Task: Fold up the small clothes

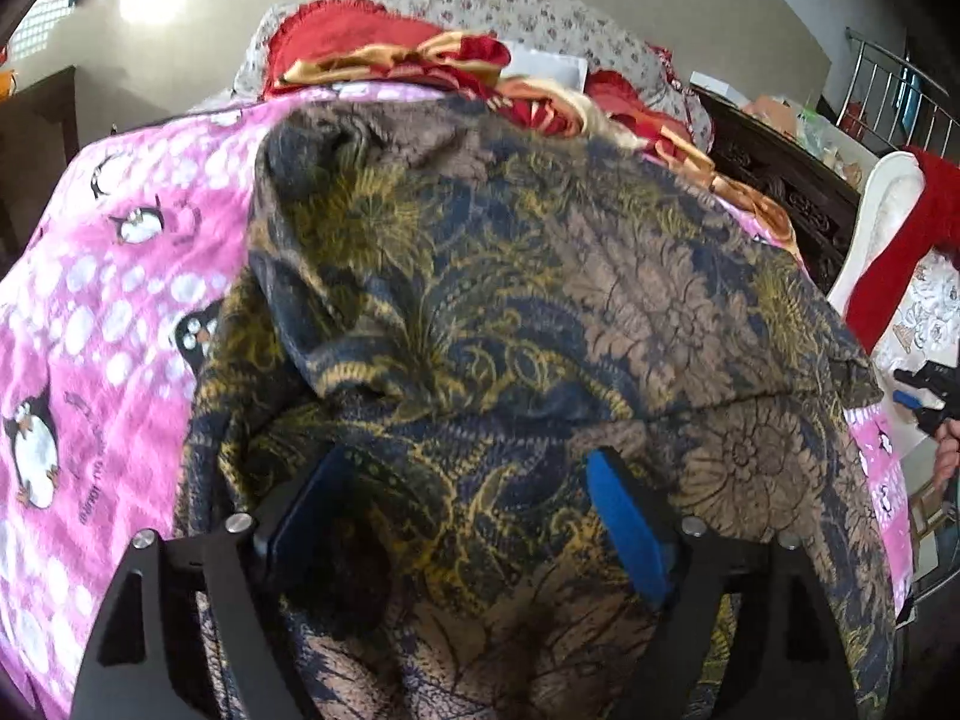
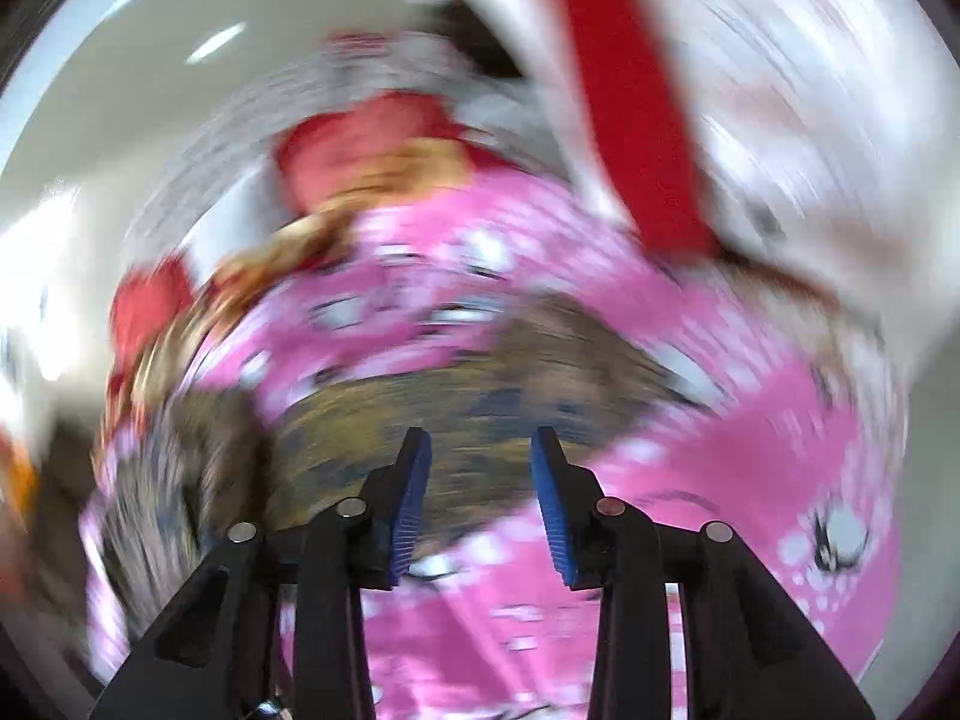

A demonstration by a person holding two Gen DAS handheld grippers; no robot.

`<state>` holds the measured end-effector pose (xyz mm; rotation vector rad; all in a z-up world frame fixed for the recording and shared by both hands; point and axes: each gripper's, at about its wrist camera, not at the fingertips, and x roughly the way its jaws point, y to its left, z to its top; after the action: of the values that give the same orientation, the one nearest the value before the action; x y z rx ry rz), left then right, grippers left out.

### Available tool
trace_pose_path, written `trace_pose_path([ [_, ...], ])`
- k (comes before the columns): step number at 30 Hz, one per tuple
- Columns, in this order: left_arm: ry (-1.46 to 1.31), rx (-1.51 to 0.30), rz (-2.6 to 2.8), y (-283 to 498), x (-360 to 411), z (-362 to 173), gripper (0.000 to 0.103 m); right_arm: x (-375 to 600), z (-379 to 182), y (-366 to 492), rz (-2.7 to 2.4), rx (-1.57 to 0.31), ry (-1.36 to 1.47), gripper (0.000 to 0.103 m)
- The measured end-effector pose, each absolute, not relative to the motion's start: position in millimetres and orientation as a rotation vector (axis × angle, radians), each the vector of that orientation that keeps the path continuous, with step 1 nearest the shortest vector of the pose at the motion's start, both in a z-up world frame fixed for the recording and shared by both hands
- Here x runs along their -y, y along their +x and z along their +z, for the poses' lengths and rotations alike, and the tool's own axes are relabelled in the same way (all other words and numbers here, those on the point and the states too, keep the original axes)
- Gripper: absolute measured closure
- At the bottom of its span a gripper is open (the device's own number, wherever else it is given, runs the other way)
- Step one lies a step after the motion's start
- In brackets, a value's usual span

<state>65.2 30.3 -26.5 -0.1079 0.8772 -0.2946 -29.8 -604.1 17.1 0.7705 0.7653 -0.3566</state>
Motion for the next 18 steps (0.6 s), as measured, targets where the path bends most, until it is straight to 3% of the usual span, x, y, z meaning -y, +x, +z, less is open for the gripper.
trace_pose_path([
  [5, -0.102, -0.879, -0.298, 65.4, -28.5, -26.5, 0.014, 637.3, -28.8, -18.9, -0.367, -0.767, 0.92, 0.059],
  [8, -0.095, -0.88, -0.295, 64.9, -28.4, -25.7, 0.014, 645.3, -44.7, -16.0, -0.396, -0.675, 1.029, 0.06],
  [9, -0.097, -0.88, -0.297, 65.9, -27.6, -26.5, 0.014, 646.6, -46.7, -18.6, -0.403, -0.66, 1.045, 0.063],
  [10, -0.101, -0.88, -0.299, 66.6, -27.5, -26.8, 0.014, 647.6, -43.3, -20.1, -0.4, -0.632, 1.047, 0.079],
  [11, -0.106, -0.879, -0.302, 67.4, -27.4, -27.2, 0.014, 648.7, -38.3, -20.9, -0.369, -0.608, 1.047, 0.09],
  [14, -0.117, -0.877, -0.306, 66.1, -29.6, -27.2, 0.014, 640.8, 3.5, -20.3, -0.36, -0.553, 0.915, 0.09],
  [18, -0.126, -0.876, -0.309, 65.0, -32.4, -26.8, 0.014, 607.3, 106.1, -31.8, -0.324, -0.393, 0.671, 0.09],
])
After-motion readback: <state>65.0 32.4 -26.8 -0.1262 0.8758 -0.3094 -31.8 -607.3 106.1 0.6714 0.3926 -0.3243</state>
